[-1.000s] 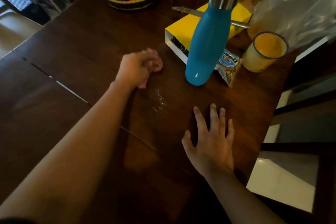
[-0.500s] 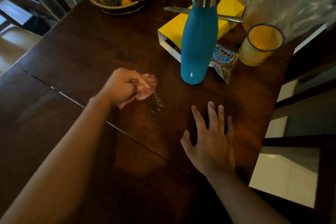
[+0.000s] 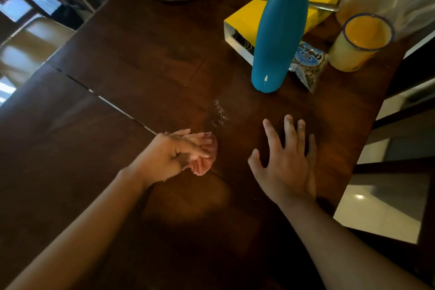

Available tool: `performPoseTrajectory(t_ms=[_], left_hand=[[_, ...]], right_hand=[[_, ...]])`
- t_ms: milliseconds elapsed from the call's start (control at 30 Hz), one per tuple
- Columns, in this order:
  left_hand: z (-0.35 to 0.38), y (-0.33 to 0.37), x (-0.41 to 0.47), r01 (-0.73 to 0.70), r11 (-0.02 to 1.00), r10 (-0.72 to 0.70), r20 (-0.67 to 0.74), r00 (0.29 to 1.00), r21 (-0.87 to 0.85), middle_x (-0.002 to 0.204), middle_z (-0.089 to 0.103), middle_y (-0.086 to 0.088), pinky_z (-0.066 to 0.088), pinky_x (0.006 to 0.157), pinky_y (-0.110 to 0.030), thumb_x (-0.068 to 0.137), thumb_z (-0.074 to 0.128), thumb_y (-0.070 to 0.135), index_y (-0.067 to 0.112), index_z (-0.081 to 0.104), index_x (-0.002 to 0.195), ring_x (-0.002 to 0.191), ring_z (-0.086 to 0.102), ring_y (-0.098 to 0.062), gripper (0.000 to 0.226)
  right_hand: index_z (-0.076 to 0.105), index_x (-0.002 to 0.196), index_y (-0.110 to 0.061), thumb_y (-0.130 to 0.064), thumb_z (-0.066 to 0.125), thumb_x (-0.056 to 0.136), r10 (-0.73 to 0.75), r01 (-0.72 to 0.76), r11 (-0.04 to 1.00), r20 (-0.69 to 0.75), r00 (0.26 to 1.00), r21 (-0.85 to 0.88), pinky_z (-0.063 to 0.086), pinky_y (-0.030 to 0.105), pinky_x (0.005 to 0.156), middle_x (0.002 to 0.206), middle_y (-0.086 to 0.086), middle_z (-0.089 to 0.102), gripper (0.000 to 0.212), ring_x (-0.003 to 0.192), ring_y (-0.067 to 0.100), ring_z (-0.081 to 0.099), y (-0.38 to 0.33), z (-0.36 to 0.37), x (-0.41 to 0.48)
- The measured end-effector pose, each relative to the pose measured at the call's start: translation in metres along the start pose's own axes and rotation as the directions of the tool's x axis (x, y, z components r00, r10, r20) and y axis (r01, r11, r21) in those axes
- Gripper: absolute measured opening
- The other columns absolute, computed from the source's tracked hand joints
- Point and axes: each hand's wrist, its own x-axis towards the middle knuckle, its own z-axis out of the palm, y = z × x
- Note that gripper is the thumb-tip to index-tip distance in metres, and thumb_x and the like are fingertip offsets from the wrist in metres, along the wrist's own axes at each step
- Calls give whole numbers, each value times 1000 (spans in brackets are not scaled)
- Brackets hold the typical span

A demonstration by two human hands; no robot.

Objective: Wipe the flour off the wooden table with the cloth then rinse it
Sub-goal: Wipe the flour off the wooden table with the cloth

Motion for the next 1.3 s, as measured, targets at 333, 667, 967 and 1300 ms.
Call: performPoseTrajectory(t_ms=[333, 667, 967, 1300], left_hand=[[6, -3, 84, 329, 944, -283, -448, 848, 28, 139, 59, 7, 55, 82, -17, 99, 55, 17, 31, 63, 129, 101, 68, -8, 34], [2, -10, 23, 177, 984, -176, -219, 960, -16, 134, 61, 8, 43, 109, -29, 90, 62, -3, 39, 69, 113, 117, 64, -11, 48], [24, 30, 98, 158, 958, -120, -168, 978, 238, 157, 35, 8, 38, 115, -40, 99, 47, 7, 36, 49, 140, 145, 33, -15, 50], [-14, 18, 95, 320, 947, -311, -211, 927, 8, 139, 51, 15, 49, 93, -20, 100, 50, 10, 38, 62, 125, 118, 53, -3, 39]], right_hand=[[19, 159, -35, -63, 28, 91, -15, 15, 1000, 5, 1000, -14, 10, 57, 124, 168, 12, 10, 74, 156, 33, 3, 2, 0, 0], [25, 158, -33, -63, 23, 89, -10, 10, 1000, -16, 1000, 4, 15, 58, 122, 167, 13, 17, 75, 156, 34, 8, 0, 0, 0], [21, 158, -35, -62, 28, 89, -11, 10, 1000, 10, 1000, 20, 6, 56, 123, 168, 11, 11, 75, 156, 33, 2, 1, -1, 0], [24, 158, -35, -60, 30, 91, 3, -2, 999, -24, 1000, 36, 8, 56, 123, 168, 10, 15, 72, 156, 32, 6, 0, 2, 1]])
